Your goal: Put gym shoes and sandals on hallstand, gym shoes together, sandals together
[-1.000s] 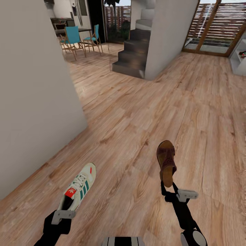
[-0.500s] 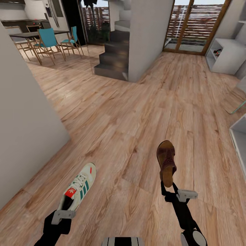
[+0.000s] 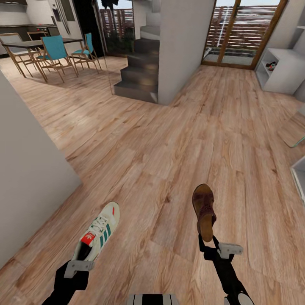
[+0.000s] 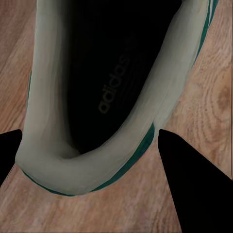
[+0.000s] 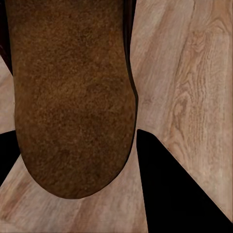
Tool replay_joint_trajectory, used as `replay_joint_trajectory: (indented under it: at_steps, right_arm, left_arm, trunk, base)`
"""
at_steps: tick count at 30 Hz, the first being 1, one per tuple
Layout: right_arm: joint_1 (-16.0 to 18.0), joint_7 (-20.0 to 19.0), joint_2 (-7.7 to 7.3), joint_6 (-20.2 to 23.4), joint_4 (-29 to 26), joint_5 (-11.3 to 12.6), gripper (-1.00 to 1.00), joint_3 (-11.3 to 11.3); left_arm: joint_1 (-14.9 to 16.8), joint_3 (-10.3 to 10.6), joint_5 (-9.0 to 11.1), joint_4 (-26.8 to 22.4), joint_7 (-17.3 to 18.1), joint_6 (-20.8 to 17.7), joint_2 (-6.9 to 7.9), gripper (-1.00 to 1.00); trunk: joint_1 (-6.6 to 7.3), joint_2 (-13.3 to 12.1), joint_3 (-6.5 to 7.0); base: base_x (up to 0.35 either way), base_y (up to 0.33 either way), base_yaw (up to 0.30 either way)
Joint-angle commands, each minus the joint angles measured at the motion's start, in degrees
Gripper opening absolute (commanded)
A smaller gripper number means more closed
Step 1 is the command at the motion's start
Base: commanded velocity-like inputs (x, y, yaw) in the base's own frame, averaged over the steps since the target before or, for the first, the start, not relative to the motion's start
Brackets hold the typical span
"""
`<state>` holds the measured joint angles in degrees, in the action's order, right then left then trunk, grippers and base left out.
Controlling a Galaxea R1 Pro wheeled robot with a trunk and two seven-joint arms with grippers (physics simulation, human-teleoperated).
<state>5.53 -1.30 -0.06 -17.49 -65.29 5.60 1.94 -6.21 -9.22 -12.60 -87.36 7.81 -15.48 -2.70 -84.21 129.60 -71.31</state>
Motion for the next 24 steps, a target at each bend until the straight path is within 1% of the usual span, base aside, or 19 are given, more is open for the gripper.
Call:
replay_joint_trajectory:
  at_steps: [1,2,3,6,9,15,24]
  right_arm:
    - [0.01,-0.02,0.02,0.00,0.31,0.19,-1.00,-0.01]
    - [0.01,-0.05,0.02,-0.02,0.64,0.19,-1.00,-0.01]
    - [0.01,-0.07,-0.01,-0.01,0.72,0.19,-1.00,0.02]
    - [0.02,-0.01,0.10,-0.01,0.93,0.14,-1.00,-0.01]
    - [0.02,0.19,0.23,-0.03,1.54,0.20,-1.00,-0.01]
    - [0.01,0.25,0.24,-0.04,2.58,0.20,-1.00,-0.01]
    - [0.01,0.25,0.24,-0.01,2.75,0.27,-1.00,0.01]
  left_arm:
    - [-0.01,-0.04,0.03,0.00,0.80,0.01,0.00,-1.00]
    - [-0.02,-0.12,0.08,0.00,2.70,0.01,-0.02,-1.00]
    - [-0.02,-0.15,0.10,0.00,3.60,0.01,0.00,-1.00]
    - [-0.03,-0.18,0.05,0.00,5.28,0.01,-0.02,-1.00]
    - [-0.02,-0.18,0.03,0.07,5.40,0.01,-0.03,-1.00]
    - [-0.01,-0.18,0.03,0.13,5.40,0.01,-0.03,-1.00]
    - [0.02,-0.18,0.03,0.17,5.37,0.01,-0.03,-1.00]
  trunk:
    - [0.00,0.00,0.00]
    - [0.00,0.00,0.00]
    - [0.00,0.00,0.00]
    - [0.00,0.00,0.00]
    - [0.00,0.00,0.00]
    - [0.00,0.00,0.07]
    - [0.00,0.00,0.61]
  base:
    - [0.335,0.000,0.000]
    - [0.336,0.000,0.000]
    - [0.336,0.000,0.000]
    - [0.333,-0.038,0.000]
    - [0.324,-0.097,-0.087]
    - [0.323,-0.100,-0.250]
    - [0.323,-0.100,-0.217]
